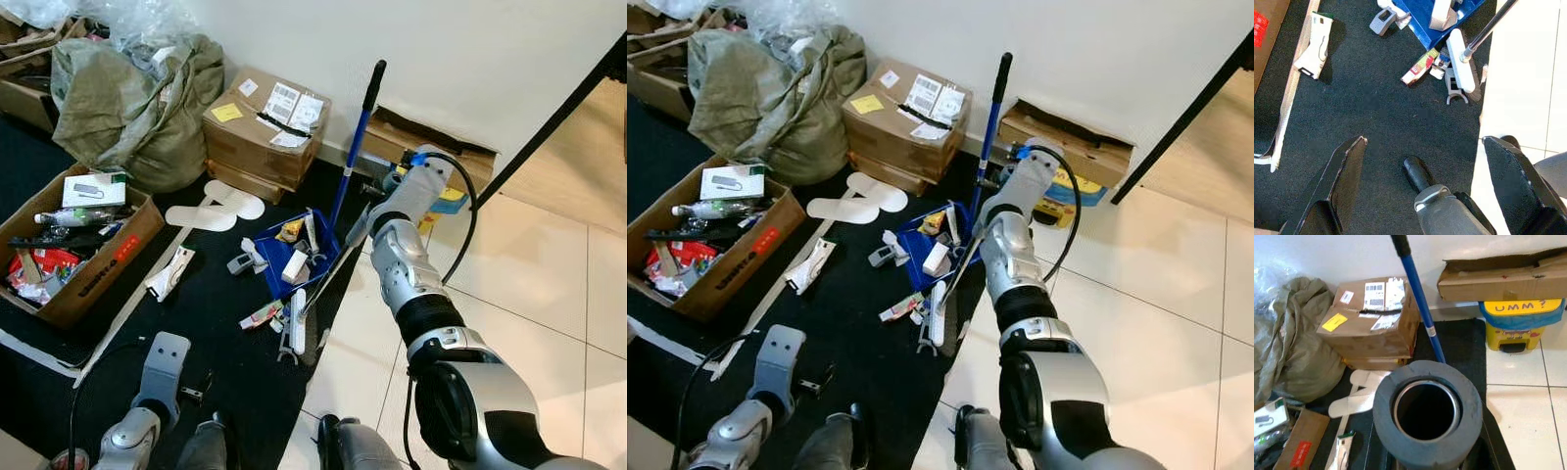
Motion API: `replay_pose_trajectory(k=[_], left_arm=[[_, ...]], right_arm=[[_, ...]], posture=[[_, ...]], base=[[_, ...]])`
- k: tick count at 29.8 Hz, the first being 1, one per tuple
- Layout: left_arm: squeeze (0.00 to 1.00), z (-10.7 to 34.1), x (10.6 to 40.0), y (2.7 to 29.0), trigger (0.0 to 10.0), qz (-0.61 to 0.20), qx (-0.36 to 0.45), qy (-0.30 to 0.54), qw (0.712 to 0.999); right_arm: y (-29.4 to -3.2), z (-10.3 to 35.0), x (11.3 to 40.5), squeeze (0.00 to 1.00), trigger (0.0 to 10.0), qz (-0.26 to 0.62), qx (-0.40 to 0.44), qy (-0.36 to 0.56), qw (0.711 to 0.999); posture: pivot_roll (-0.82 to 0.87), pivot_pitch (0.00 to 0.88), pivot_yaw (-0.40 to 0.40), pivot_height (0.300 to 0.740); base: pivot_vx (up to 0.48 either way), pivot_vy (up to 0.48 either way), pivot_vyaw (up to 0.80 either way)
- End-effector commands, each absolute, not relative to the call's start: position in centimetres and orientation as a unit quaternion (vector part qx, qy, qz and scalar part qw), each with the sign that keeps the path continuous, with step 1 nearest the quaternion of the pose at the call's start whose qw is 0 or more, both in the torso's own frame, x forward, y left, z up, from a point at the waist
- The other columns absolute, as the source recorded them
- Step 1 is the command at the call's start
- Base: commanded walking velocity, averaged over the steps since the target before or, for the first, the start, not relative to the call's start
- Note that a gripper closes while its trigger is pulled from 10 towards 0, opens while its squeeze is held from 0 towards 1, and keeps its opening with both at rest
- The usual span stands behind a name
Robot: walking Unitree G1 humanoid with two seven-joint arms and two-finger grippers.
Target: Sweep floor
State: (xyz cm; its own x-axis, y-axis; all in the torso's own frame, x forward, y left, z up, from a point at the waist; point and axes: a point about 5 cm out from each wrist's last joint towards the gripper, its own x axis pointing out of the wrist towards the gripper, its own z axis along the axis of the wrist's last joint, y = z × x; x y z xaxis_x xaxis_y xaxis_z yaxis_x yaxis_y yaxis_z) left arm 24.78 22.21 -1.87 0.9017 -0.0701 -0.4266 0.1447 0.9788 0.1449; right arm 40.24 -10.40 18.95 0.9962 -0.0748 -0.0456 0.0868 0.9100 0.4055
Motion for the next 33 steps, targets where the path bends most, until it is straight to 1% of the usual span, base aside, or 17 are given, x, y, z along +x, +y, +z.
replay_pose_trajectory(k=[1,9,12,18,19,21,24,33], left_arm=[[0.00,-3.2,23.3,21.8,10.0,-0.057,0.075,0.245,0.965],[0.00,-3.3,23.3,21.7,10.0,-0.058,0.075,0.245,0.965],[0.00,-3.3,23.2,21.7,10.0,-0.059,0.075,0.246,0.964],[0.00,-3.4,23.1,21.6,10.0,-0.059,0.074,0.248,0.964],[0.00,-3.4,23.1,21.6,10.0,-0.059,0.074,0.248,0.964],[0.00,-3.4,23.1,21.6,10.0,-0.059,0.074,0.249,0.964],[0.00,-3.5,23.1,21.6,10.0,-0.058,0.073,0.249,0.964],[0.00,-3.4,23.2,21.6,10.0,-0.058,0.072,0.248,0.964]], right_arm=[[-8.0,16.0,39.3,0.00,10.0,-0.007,0.274,0.102,0.956],[-8.6,16.4,39.3,0.00,10.0,-0.004,0.263,0.099,0.960],[-9.1,17.5,39.5,0.00,10.0,-0.001,0.256,0.095,0.962],[-10.1,19.4,39.1,0.00,10.0,0.037,0.207,0.098,0.973],[-10.1,19.4,39.1,0.00,10.0,0.037,0.207,0.098,0.973],[-10.5,19.6,38.7,0.00,10.0,0.054,0.177,0.104,0.977],[-10.6,19.4,38.3,0.00,10.0,0.061,0.153,0.113,0.980],[-10.4,19.3,37.2,0.00,10.0,0.089,0.133,0.139,0.977]], posture=[[0.00,0.260,0.028,0.740],[0.00,0.260,0.028,0.740],[0.00,0.264,0.030,0.740],[0.00,0.264,0.030,0.740],[0.00,0.264,0.030,0.740],[-0.01,0.258,0.028,0.740],[-0.01,0.252,0.027,0.740],[-0.01,0.251,0.028,0.740]], base=[[0.000,0.000,0.00],[0.000,0.000,0.00],[0.000,0.000,0.00],[0.000,0.000,0.00],[0.000,0.000,0.00],[0.000,0.000,0.00],[0.000,0.000,0.00],[0.000,0.000,0.00]])
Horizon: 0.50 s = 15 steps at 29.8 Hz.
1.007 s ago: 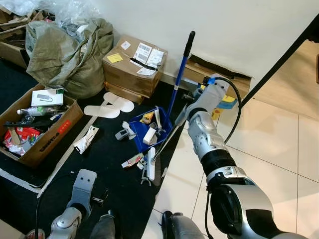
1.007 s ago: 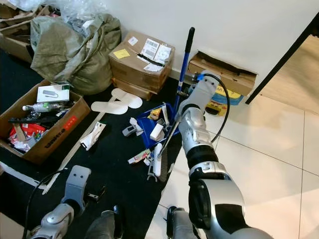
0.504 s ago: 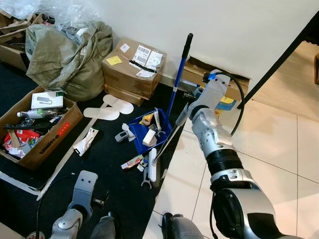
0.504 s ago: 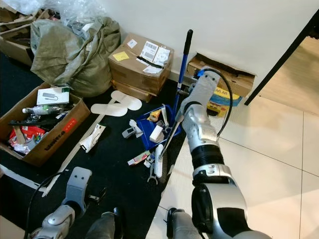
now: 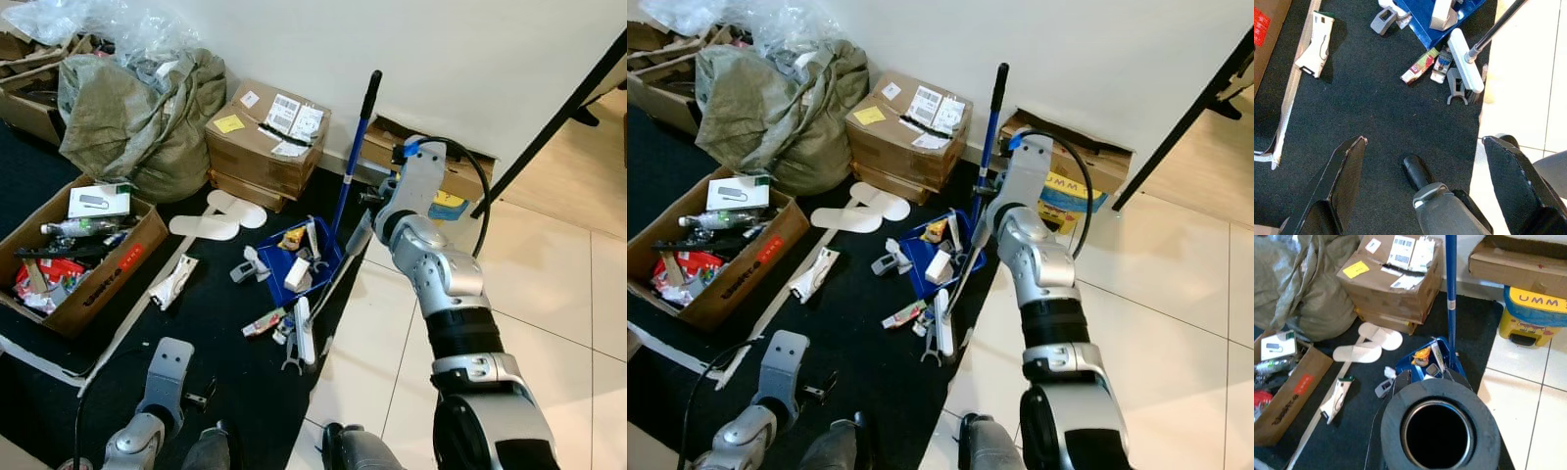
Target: Sweep floor
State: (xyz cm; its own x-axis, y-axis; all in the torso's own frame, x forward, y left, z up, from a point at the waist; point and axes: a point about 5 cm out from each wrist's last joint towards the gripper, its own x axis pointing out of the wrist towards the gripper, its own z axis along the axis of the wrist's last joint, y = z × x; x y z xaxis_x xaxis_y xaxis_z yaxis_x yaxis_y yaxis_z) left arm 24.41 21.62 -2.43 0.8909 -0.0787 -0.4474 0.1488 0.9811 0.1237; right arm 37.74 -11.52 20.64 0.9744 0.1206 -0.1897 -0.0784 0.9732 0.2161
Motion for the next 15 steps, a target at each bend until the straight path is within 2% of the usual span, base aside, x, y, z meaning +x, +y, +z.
replay_pose_trajectory(k=[1,9,15], left_arm=[[0.00,-3.4,23.3,21.5,10.0,-0.058,0.072,0.248,0.964],[0.00,-3.4,23.4,21.4,10.0,-0.059,0.070,0.248,0.964],[0.00,-3.4,23.2,21.4,10.0,-0.059,0.070,0.249,0.964]], right_arm=[[-10.5,19.6,37.1,0.00,10.0,0.092,0.133,0.141,0.977],[-9.9,19.9,36.5,0.00,10.0,0.102,0.171,0.163,0.966],[-8.3,19.6,36.3,0.00,10.0,0.093,0.249,0.147,0.953]], posture=[[-0.01,0.247,0.027,0.740],[-0.02,0.254,0.026,0.740],[-0.02,0.254,0.026,0.740]], base=[[0.000,0.000,0.00],[0.000,0.000,0.00],[0.000,0.000,0.00]])
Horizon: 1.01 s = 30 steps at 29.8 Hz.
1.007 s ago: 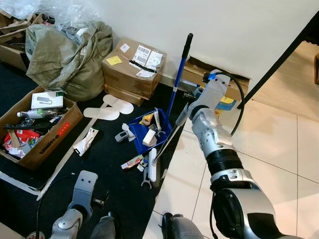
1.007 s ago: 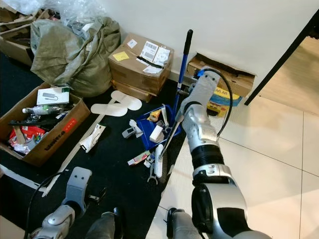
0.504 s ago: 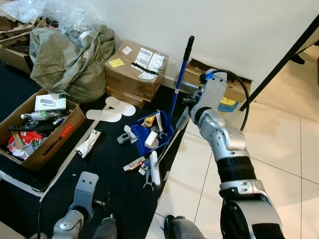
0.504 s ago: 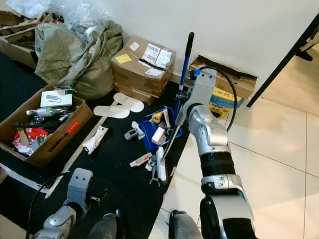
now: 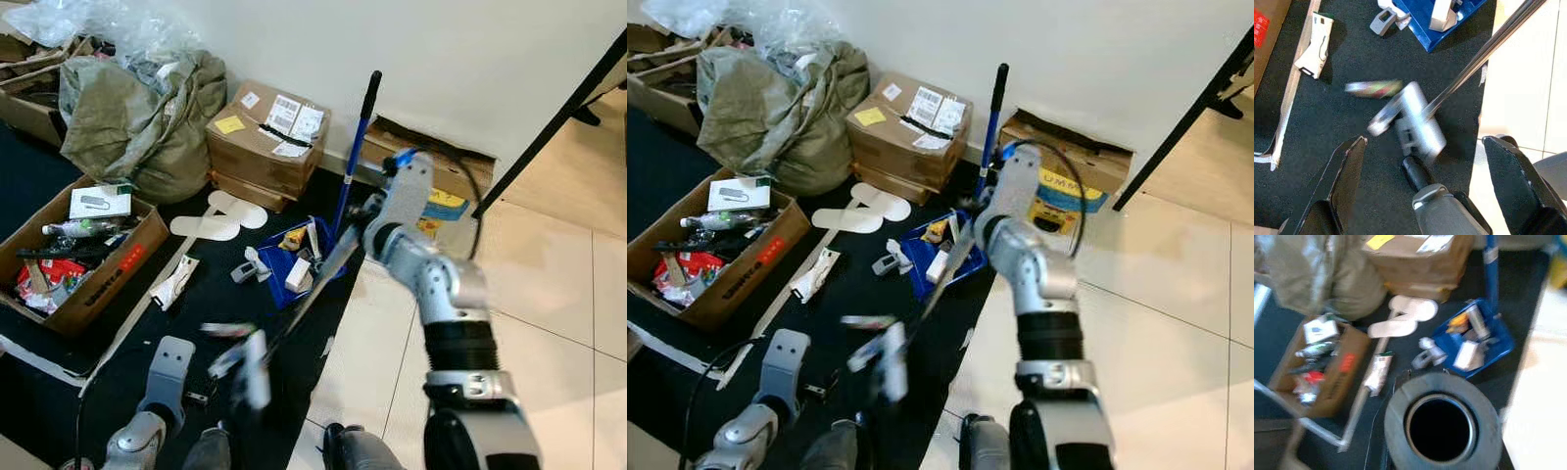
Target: Sweep floor
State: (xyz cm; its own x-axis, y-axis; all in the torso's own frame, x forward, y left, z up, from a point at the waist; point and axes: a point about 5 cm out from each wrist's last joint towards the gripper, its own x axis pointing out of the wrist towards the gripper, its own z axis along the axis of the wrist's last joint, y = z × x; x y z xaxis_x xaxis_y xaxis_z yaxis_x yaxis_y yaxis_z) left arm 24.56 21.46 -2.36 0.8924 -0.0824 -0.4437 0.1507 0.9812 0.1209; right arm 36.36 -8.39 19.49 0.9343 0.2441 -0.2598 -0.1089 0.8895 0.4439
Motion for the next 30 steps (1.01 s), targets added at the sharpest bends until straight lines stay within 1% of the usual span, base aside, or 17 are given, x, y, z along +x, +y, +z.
replay_pose_trajectory(k=[1,4,8,10,13,14,15,16,17,18,20,21,23,26,27,29,30], left_arm=[[0.00,-3.5,23.2,21.5,10.0,-0.059,0.071,0.250,0.964],[0.00,-3.5,23.1,21.6,10.0,-0.059,0.072,0.250,0.964],[0.00,-3.4,23.2,21.7,10.0,-0.059,0.073,0.250,0.964],[0.00,-3.3,23.3,21.8,10.0,-0.059,0.074,0.249,0.964],[0.00,-3.3,23.3,21.8,10.0,-0.059,0.074,0.249,0.964],[0.00,-3.3,23.3,21.8,10.0,-0.059,0.075,0.249,0.964],[0.00,-3.3,23.4,21.7,10.0,-0.060,0.075,0.249,0.964],[0.00,-3.3,23.4,21.6,10.0,-0.061,0.075,0.249,0.964],[0.00,-3.3,23.4,21.5,10.0,-0.061,0.074,0.251,0.963],[0.00,-3.3,23.5,21.4,10.0,-0.061,0.074,0.252,0.963],[0.00,-3.3,23.5,21.4,10.0,-0.061,0.074,0.252,0.963],[0.00,-3.3,23.6,21.3,10.0,-0.062,0.074,0.253,0.963],[0.00,-3.3,23.6,21.3,10.0,-0.062,0.074,0.253,0.963],[0.00,-3.3,23.7,21.3,10.0,-0.059,0.075,0.254,0.963],[0.00,-3.4,23.7,21.4,10.0,-0.051,0.075,0.259,0.962],[0.00,-3.4,23.7,21.4,10.0,-0.051,0.075,0.259,0.962],[0.00,-3.7,23.4,21.8,10.0,-0.039,0.073,0.273,0.958]], right_arm=[[-7.7,19.5,36.3,0.00,10.0,0.088,0.265,0.137,0.950],[-7.2,19.6,36.3,0.00,10.0,0.086,0.281,0.122,0.948],[-7.0,19.7,36.3,0.00,10.0,0.086,0.283,0.113,0.948],[-7.5,20.5,36.4,0.00,10.0,0.080,0.264,0.073,0.958],[-7.5,20.5,36.4,0.00,10.0,0.080,0.264,0.073,0.958],[-8.0,21.1,36.5,0.00,10.0,0.080,0.248,0.045,0.964],[-8.3,21.6,36.5,0.00,10.0,0.089,0.242,0.032,0.966],[-7.9,22.3,36.4,0.00,10.0,0.149,0.246,0.034,0.957],[-7.4,23.3,36.0,0.00,10.0,0.235,0.245,0.004,0.941],[-7.1,23.5,35.7,0.00,10.0,0.275,0.272,-0.003,0.922],[-7.1,23.5,35.7,0.00,10.0,0.275,0.272,-0.003,0.922],[-6.9,23.1,35.6,0.00,10.0,0.288,0.284,0.010,0.914],[-6.9,23.1,35.6,0.00,10.0,0.288,0.284,0.010,0.914],[-6.9,21.9,35.4,0.00,10.0,0.285,0.281,0.013,0.916],[-6.5,20.6,34.9,0.00,10.0,0.296,0.280,0.019,0.913],[-6.5,20.6,34.9,0.00,10.0,0.296,0.280,0.019,0.913],[-5.9,19.7,34.3,0.00,10.0,0.314,0.272,0.018,0.909]], posture=[[-0.01,0.258,0.034,0.740],[-0.01,0.258,0.034,0.740],[-0.01,0.257,0.039,0.740],[-0.01,0.254,0.042,0.740],[-0.01,0.254,0.042,0.740],[-0.01,0.253,0.044,0.740],[-0.01,0.250,0.046,0.740],[-0.01,0.241,0.046,0.740],[-0.02,0.235,0.046,0.740],[-0.02,0.233,0.048,0.740],[-0.02,0.233,0.048,0.740],[-0.02,0.227,0.047,0.740],[-0.02,0.227,0.047,0.740],[-0.02,0.214,0.043,0.740],[-0.02,0.202,0.043,0.740],[-0.02,0.202,0.043,0.740],[-0.02,0.188,0.045,0.740]], base=[[0.000,0.000,0.00],[0.000,0.000,0.00],[0.000,0.000,0.00],[0.000,0.000,0.00],[0.000,0.000,0.00],[0.000,0.000,0.00],[0.000,0.000,0.00],[0.000,0.000,0.00],[0.000,0.000,0.00],[0.000,0.000,0.00],[0.000,0.000,0.00],[0.000,0.000,0.00],[0.000,0.000,0.00],[0.000,0.000,0.00],[0.000,0.000,0.80],[0.000,0.000,0.80],[0.000,0.000,0.79]])
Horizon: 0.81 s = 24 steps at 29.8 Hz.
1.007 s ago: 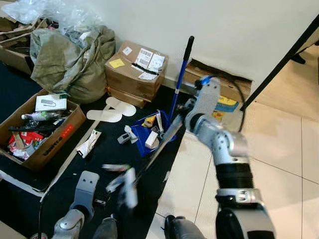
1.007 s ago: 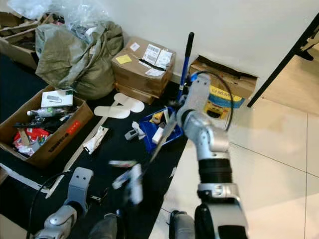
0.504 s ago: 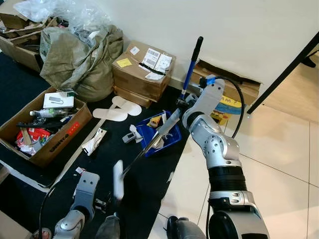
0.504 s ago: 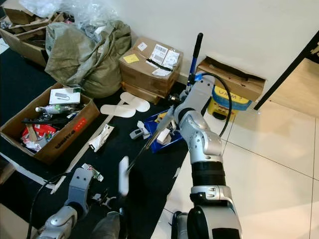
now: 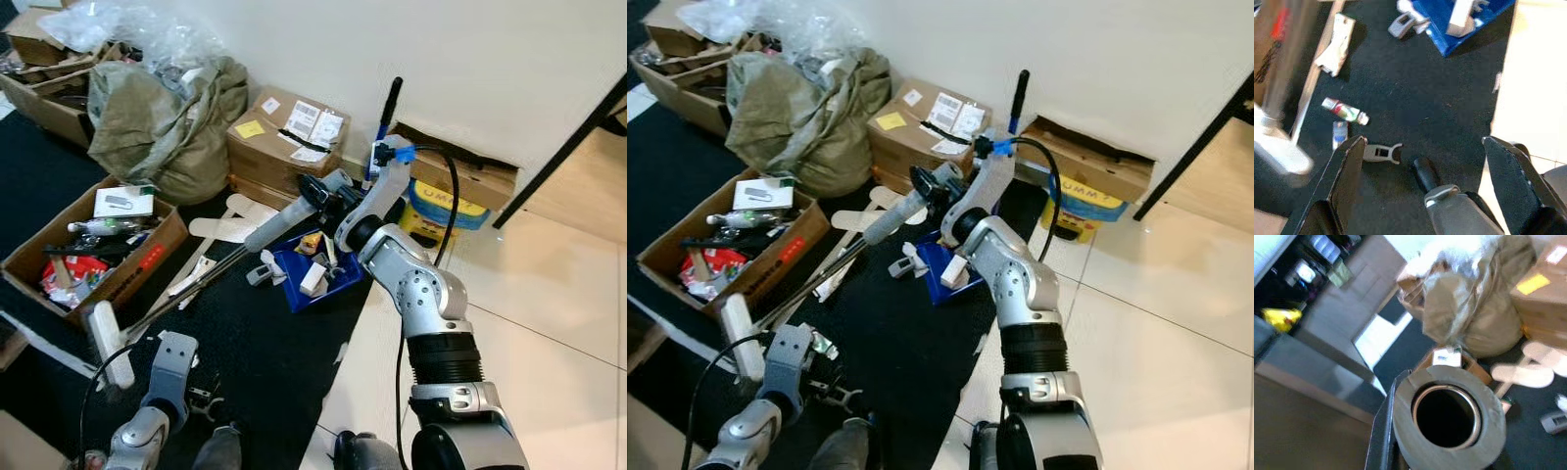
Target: Sweep floor
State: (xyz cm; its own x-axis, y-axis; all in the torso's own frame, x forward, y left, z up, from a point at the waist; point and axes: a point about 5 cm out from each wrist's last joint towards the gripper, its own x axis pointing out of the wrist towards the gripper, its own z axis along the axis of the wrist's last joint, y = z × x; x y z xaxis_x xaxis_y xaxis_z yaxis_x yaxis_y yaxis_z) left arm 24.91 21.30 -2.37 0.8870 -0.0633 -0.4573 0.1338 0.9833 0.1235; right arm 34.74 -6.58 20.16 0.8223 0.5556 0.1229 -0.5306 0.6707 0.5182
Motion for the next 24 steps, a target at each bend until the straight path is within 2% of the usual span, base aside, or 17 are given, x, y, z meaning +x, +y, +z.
replay_pose_trajectory(k=[1,4,10,18,24], left_arm=[[0.00,-4.2,22.7,22.3,10.0,-0.026,0.072,0.293,0.953],[0.00,-5.0,21.5,23.0,10.0,-0.008,0.071,0.325,0.943],[0.00,-6.3,19.3,23.5,10.0,0.002,0.072,0.369,0.926],[0.00,-6.5,19.0,23.5,10.0,0.008,0.069,0.376,0.924],[0.00,-6.4,19.4,23.2,10.0,0.010,0.067,0.373,0.925]], right_arm=[[-5.2,19.2,33.7,0.00,10.0,0.334,0.271,0.017,0.903],[-4.1,18.8,33.0,0.00,10.0,0.371,0.259,0.028,0.891],[-3.0,16.1,31.6,0.00,10.0,0.445,0.156,0.091,0.877],[-3.1,15.1,31.4,0.00,10.0,0.452,0.124,0.106,0.877],[-3.0,14.2,31.6,0.00,10.0,0.437,0.088,0.104,0.889]], posture=[[-0.03,0.179,0.046,0.740],[-0.03,0.169,0.046,0.740],[-0.03,0.145,0.036,0.740],[-0.03,0.129,0.023,0.740],[-0.03,0.122,0.021,0.740]], base=[[0.000,0.000,0.79],[0.000,0.000,0.79],[0.000,0.000,0.79],[0.000,0.000,0.79],[0.000,0.000,0.80]])
